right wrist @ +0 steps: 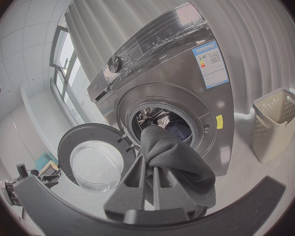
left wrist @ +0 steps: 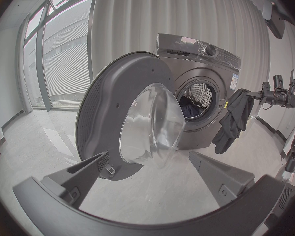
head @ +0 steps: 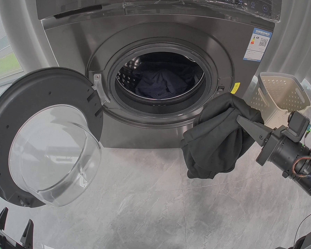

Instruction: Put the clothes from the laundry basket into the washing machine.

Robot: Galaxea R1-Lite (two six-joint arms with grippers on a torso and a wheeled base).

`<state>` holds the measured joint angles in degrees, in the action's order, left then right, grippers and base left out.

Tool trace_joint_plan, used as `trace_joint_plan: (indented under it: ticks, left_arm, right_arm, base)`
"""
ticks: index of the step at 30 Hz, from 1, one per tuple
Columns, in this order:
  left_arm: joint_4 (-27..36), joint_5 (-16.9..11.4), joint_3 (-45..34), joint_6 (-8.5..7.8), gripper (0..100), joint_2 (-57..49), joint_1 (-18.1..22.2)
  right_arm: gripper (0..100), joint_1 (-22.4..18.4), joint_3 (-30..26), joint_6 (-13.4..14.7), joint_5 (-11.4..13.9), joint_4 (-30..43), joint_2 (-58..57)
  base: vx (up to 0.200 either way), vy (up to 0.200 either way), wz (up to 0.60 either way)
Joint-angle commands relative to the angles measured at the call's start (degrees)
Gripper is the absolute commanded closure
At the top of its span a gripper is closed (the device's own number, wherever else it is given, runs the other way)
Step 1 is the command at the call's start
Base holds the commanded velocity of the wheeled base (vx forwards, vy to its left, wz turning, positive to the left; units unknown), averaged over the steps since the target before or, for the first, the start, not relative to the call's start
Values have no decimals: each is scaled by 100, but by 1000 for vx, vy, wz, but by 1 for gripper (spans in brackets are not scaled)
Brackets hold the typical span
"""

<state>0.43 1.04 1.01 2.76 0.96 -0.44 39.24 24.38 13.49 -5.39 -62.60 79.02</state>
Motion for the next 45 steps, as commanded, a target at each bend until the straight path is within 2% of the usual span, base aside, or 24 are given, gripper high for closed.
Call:
trace_joint_plan:
  ticks: [1,6,12,16,21,23,24,25,26,27,28,29,30,32,33,34,36,39,43,45]
  left_arm:
    - [1,2,-92,6,0,-96,0]
    - [1,2,-92,-47,0,-96,9]
    - [-16,-7,-101,-91,0,-96,9]
    - [-16,2,-101,-293,0,-96,26]
    - [-16,-60,-101,-328,0,-96,26]
    - [-25,-104,-101,-407,0,-96,26]
    - [-87,-244,-101,-451,0,-96,26]
    - [-113,-279,-101,-425,0,-96,26]
    - [-500,-578,259,-223,0,-96,35]
    - [-755,-965,1015,111,0,132,70]
    - [-728,-1053,1094,138,0,238,70]
    - [-491,-1536,1340,146,0,835,70]
    - [-438,-1624,1349,138,0,994,70]
    - [-447,-2099,1261,50,0,1802,61]
    - [-447,-2099,1261,50,0,1802,61]
    - [-728,-2477,1129,-152,0,2637,26]
    - [-1256,-2696,1077,-302,0,3323,-35]
    - [-1792,-2784,1077,-319,0,4008,-229]
    - [-3110,-2705,1138,-232,0,5608,-1222]
    - [-3312,-2705,1156,-214,0,5889,-1354]
  right_arm:
    - [100,31,102,39,-6,2,79]
    - [100,119,146,197,3,-7,149]
    - [100,268,497,197,11,-7,307]
    - [100,426,779,189,11,2,518]
    - [100,418,954,189,20,-16,861]
    - [100,426,963,197,29,-33,957]
    - [100,426,972,197,29,-33,966]
    - [100,435,1007,215,29,-68,1028]
    - [100,444,1060,206,29,-165,1080]
    - [100,444,1157,206,55,-297,1168]
    - [100,435,1192,206,73,-332,1195]
    - [100,435,1297,206,108,-429,1291]
    - [100,435,1341,206,117,-455,1318]
    - [100,444,1535,206,117,-490,1458]
    - [100,444,1535,206,117,-490,1458]
    - [100,453,1693,206,117,-490,1599]
    - [100,453,1789,206,117,-508,1678]
    - [100,453,1869,206,117,-499,1687]
    - [100,567,2238,206,126,-446,1705]
    - [100,620,2282,206,152,-429,1705]
  base:
    - [0,0,0]
    - [0,-160,0]
    - [0,-167,0]
    - [0,0,0]
    - [0,0,0]
    - [0,0,0]
    - [0,0,0]
    - [0,0,0]
    - [0,0,0]
    - [0,0,0]
    - [0,0,0]
    - [0,0,0]
    - [0,0,0]
    - [0,0,0]
    - [0,0,0]
    - [0,0,0]
    - [0,0,0]
    - [0,0,0]
    - [0,0,0]
    - [0,0,0]
